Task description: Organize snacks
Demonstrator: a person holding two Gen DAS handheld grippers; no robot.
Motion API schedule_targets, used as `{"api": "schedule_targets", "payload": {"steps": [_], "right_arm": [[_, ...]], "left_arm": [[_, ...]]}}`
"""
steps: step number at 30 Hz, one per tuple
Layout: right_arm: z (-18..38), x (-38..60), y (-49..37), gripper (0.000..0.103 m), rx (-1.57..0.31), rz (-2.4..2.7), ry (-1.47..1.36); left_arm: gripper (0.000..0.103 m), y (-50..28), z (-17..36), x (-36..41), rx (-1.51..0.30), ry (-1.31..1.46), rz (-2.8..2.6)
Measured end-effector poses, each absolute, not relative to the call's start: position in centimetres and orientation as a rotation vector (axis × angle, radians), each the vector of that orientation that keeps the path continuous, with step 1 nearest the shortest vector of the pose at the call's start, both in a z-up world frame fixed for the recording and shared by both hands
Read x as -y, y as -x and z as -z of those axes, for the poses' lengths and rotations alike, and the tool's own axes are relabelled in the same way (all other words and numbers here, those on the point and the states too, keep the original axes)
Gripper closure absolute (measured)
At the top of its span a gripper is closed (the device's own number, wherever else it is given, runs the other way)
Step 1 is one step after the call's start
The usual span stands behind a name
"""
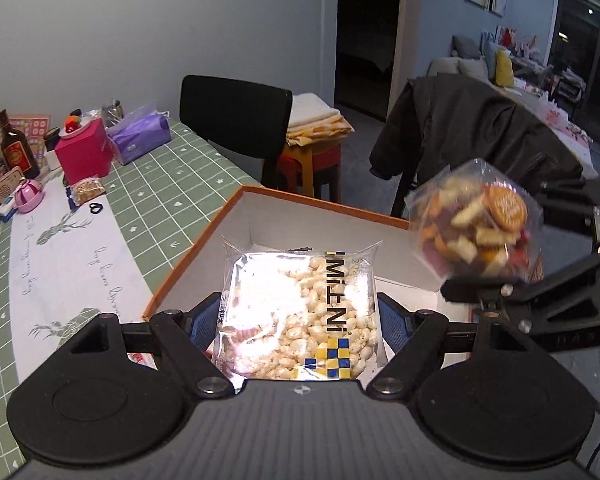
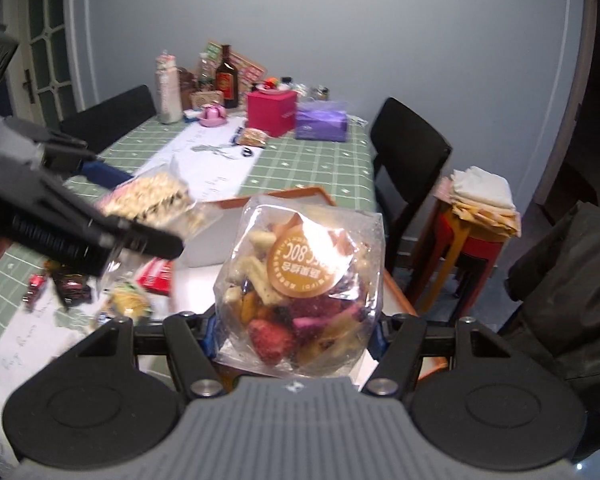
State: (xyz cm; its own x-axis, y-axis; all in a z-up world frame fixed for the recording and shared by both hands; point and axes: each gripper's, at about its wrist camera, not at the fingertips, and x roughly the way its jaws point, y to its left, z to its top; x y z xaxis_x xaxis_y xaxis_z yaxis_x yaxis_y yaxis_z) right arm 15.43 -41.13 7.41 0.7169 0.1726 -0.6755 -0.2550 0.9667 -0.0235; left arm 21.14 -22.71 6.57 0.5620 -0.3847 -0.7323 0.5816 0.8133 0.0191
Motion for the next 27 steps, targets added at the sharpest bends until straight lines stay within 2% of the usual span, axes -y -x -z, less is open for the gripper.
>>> {"api": "schedule_targets", "payload": {"steps": [9,27], "right_arm": [[-4.1,43.3,-19.7,0.04,-0.807,-0.251,0.121],[2.3,40.0,-23.7,0.04,-0.968,-0.446,0.393]], "left_arm": [[0.011,-22.9,-3.1,25.8,-0.82,-0.349,0.577],[0.011,-25.2,2.6,27.7,-0.94,-0.474,0.579]]}}
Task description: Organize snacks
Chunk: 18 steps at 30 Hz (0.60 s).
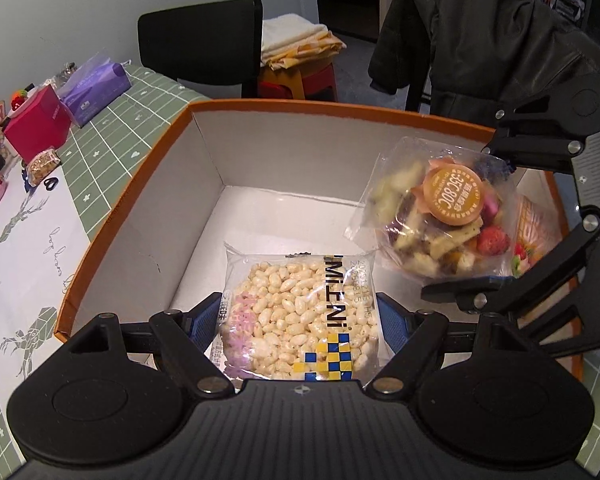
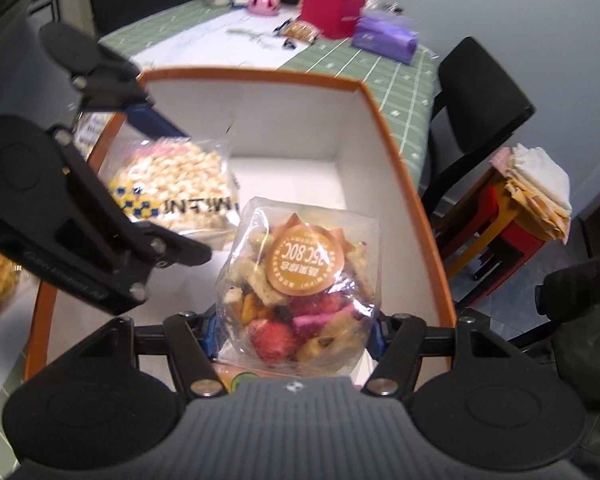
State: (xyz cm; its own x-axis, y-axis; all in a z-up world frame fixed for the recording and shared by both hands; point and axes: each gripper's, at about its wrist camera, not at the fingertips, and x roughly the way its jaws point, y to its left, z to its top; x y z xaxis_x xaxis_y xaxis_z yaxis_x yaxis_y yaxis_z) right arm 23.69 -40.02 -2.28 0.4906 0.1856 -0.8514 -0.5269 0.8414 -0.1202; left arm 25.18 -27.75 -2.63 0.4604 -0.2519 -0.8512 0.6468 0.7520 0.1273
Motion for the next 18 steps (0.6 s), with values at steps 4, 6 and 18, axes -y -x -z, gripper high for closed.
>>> {"api": "schedule_targets", "payload": {"steps": [4,6,18], "right_arm": [[3.4,39.6,-23.9,0.04,-1.019,-0.446,0.44],[3.8,39.6,-24.1,0.04,-1.044,-0.446,0.448],[5.2,39.0,-25.4,0.039,-1.104,-0.435,0.487]], "left_arm": [[0.011,-25.6,3.3,28.0,-0.968,-0.46,0.589],[0.011,-25.8,3.8,28.2,-0.985,-0.468,0.589],[0.009,-25.5,4.9,29.8,-1.029,-0.526,0.574]]}}
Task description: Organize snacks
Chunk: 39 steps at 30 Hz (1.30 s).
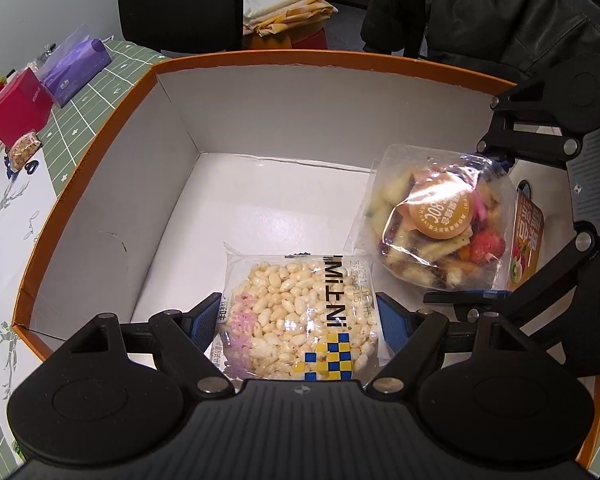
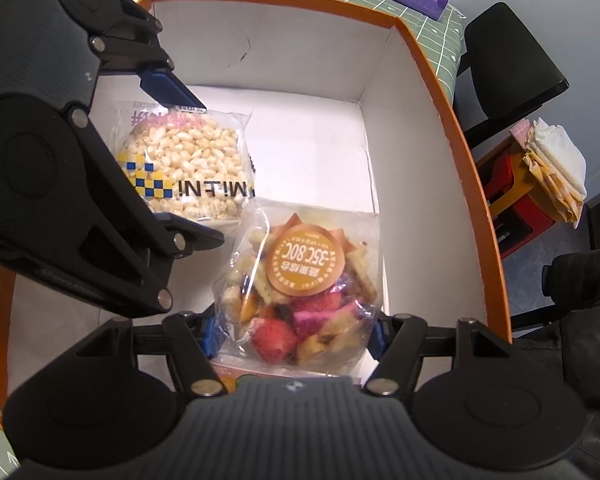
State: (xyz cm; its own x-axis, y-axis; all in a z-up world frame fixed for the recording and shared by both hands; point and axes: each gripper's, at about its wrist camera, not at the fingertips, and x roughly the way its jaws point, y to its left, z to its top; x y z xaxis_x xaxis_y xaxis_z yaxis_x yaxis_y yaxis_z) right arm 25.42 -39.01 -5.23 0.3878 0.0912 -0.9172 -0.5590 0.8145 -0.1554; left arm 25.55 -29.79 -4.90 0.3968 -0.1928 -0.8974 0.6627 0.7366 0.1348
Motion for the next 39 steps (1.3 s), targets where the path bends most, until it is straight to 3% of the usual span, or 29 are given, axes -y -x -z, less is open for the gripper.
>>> {"api": "schedule_targets", "payload": {"steps": [11,14,23,39], "right_arm": [[4.2,39.4,-25.4,0.033,-1.087,-0.389,0.502],[3.4,39.7,-25.2,0.033,-1.072,-0.377,0.498],[0.8,39.3,-23.2,0.032,-1.035,-0.345,0.517],[-4.5,33.2,-17.4,0.032,-0.931,-0.391,0.573]], "left_arm": [[0.006,-25.1,3.7,29.5,-1.054,-0.455,0.571],[0.001,-25.2,2.8,28.9,-1.05,-0.381,0.576],[0.001,-23.3,0.0,27.6,-0.974,-0.414,0.566],[0.001,-19.5,-4.8,17.9,-0.88,-0.344,0.487]]}}
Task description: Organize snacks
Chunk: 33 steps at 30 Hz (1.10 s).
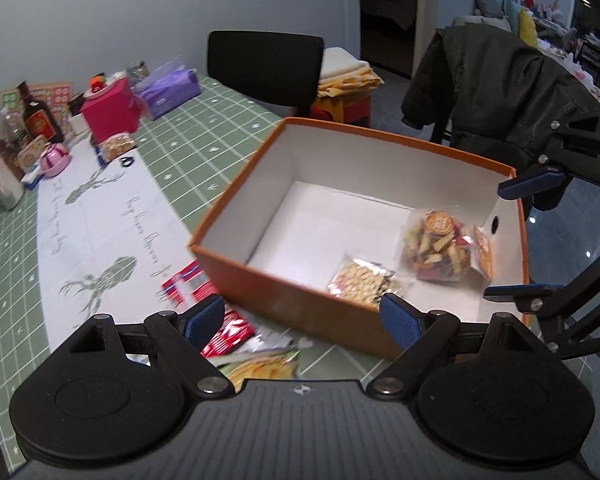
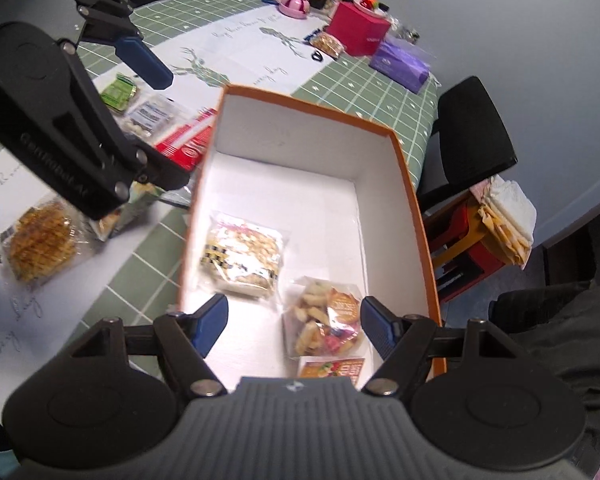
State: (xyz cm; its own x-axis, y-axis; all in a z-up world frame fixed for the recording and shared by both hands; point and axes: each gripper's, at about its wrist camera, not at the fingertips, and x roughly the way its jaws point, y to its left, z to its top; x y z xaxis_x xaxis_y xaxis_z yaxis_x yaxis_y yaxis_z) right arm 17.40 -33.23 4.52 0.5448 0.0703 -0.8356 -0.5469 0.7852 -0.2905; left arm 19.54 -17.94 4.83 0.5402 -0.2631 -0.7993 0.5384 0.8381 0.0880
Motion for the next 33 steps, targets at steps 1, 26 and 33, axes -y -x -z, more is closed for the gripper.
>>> {"api": "schedule_targets", "payload": {"steps": [1,26,33], "right_arm": [[-4.6,32.6,-17.0,0.032,-0.926,-0.397,0.571],[2.9,21.8,-9.0,0.028,-0.803,-0.385,0.101],[7.2,19.5,-7.2,0.015,-0.799,-0.284,-0.024]], "left_arm": [[0.001,-19.4,-4.8,17.2,-0.88,-0.335,0.478],[0.001,-17.2,2.0,-4.8,-0.963,-0.129,0.201],[0.001,-17.5,4.8,-9.5,-1.013,-0.011,0.071]]}}
